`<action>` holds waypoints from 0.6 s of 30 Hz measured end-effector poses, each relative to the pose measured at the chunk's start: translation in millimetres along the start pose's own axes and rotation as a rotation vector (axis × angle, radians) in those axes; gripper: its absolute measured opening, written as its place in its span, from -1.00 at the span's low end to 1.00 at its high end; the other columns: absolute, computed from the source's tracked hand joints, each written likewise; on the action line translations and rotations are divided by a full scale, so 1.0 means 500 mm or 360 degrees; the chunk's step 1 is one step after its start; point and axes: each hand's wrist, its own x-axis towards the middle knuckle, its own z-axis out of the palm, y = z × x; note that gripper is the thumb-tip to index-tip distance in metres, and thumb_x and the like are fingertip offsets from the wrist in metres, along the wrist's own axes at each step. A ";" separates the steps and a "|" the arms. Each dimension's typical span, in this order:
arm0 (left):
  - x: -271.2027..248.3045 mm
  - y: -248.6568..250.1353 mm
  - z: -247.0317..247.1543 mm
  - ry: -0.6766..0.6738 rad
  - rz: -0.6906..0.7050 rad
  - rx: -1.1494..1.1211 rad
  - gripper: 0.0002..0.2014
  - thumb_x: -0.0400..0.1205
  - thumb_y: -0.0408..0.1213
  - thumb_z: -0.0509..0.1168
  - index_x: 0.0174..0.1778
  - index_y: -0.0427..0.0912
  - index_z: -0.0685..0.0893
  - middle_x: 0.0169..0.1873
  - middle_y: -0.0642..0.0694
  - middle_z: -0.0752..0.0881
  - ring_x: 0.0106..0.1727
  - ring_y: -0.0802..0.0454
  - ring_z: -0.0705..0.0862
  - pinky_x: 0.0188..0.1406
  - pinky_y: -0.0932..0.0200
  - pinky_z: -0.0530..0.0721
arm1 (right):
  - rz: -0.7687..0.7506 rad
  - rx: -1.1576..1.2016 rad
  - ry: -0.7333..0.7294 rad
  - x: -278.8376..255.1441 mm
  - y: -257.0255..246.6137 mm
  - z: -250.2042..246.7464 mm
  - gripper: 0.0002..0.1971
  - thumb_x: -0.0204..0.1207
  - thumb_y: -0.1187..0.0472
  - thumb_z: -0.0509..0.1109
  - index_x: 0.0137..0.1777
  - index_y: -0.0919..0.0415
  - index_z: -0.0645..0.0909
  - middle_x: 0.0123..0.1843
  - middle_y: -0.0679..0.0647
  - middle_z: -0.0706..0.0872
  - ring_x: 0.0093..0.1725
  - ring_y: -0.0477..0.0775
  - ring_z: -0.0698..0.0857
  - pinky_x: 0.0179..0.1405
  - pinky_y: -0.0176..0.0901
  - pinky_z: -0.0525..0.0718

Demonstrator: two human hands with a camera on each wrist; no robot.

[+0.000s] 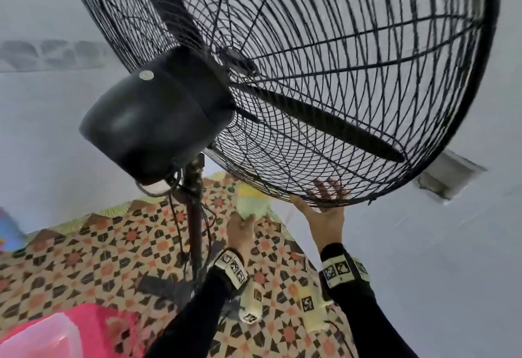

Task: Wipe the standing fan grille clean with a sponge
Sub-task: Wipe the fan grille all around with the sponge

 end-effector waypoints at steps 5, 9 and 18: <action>0.126 0.053 -0.014 0.0361 -0.0093 -0.0006 -0.50 0.65 -0.17 0.37 0.35 -0.52 0.61 0.16 -0.38 0.74 0.08 -0.34 0.75 -0.06 0.06 0.81 | -0.0018 0.0041 0.0024 0.007 0.035 0.002 -0.24 0.04 -0.12 0.84 0.26 0.02 0.69 0.16 -0.10 0.84 0.24 -0.10 0.77 0.30 -0.08 0.73; 0.082 0.000 0.016 0.0053 0.0013 0.0055 -0.52 0.54 0.03 0.47 0.19 -0.29 0.70 0.06 -0.36 0.77 -0.03 -0.19 0.79 0.04 -0.09 0.77 | 0.0031 0.0071 0.0032 0.008 0.040 0.003 -0.26 0.04 -0.13 0.85 0.25 0.04 0.72 0.15 -0.14 0.85 0.22 -0.13 0.78 0.23 -0.09 0.76; 0.018 0.081 0.019 0.0313 -0.0021 -0.0195 -0.63 0.76 -0.46 0.30 -0.41 -0.20 0.58 -0.63 0.02 0.66 -0.71 0.24 0.56 -0.52 0.29 0.60 | 0.0164 -0.0063 0.0098 0.022 0.050 0.006 0.32 -0.14 -0.38 0.82 0.58 0.29 0.45 0.35 0.06 0.76 0.36 0.01 0.71 0.37 0.09 0.72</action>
